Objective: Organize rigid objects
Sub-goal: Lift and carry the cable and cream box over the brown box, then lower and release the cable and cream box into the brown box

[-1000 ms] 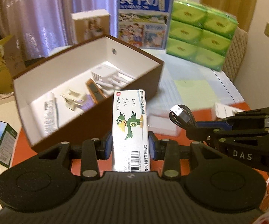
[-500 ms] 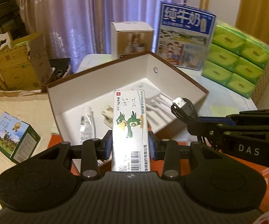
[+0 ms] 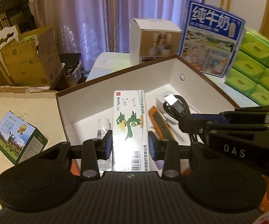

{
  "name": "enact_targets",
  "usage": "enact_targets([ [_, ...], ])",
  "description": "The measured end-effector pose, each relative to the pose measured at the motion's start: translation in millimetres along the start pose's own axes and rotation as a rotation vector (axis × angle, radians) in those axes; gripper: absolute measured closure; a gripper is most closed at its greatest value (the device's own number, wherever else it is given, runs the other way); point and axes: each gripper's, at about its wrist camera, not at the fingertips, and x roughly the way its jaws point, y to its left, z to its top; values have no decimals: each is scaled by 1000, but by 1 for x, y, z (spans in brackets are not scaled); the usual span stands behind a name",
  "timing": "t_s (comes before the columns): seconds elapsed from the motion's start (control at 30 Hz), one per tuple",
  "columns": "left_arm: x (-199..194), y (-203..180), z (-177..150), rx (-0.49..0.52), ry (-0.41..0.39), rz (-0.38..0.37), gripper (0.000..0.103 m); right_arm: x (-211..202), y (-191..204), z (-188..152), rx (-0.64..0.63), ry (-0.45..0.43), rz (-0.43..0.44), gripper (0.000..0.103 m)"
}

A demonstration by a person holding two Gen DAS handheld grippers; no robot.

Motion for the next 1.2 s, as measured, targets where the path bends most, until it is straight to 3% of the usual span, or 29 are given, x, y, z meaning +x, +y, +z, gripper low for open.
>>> enact_targets([
  [0.5, 71, 21, 26, -21, 80, 30, 69, 72, -27, 25, 9, 79, -37, 93],
  [0.8, 93, 25, 36, -28, 80, 18, 69, 91, -34, 36, 19, 62, -33, 93],
  [0.9, 98, 27, 37, -30, 80, 14, 62, 94, -32, 38, 13, 28, -26, 93],
  [1.03, 96, 26, 34, -6, 78, 24, 56, 96, -29, 36, -19, 66, -49, 89],
  [1.2, 88, 30, 27, -27, 91, 15, 56, 84, -32, 23, 9, 75, -37, 74],
])
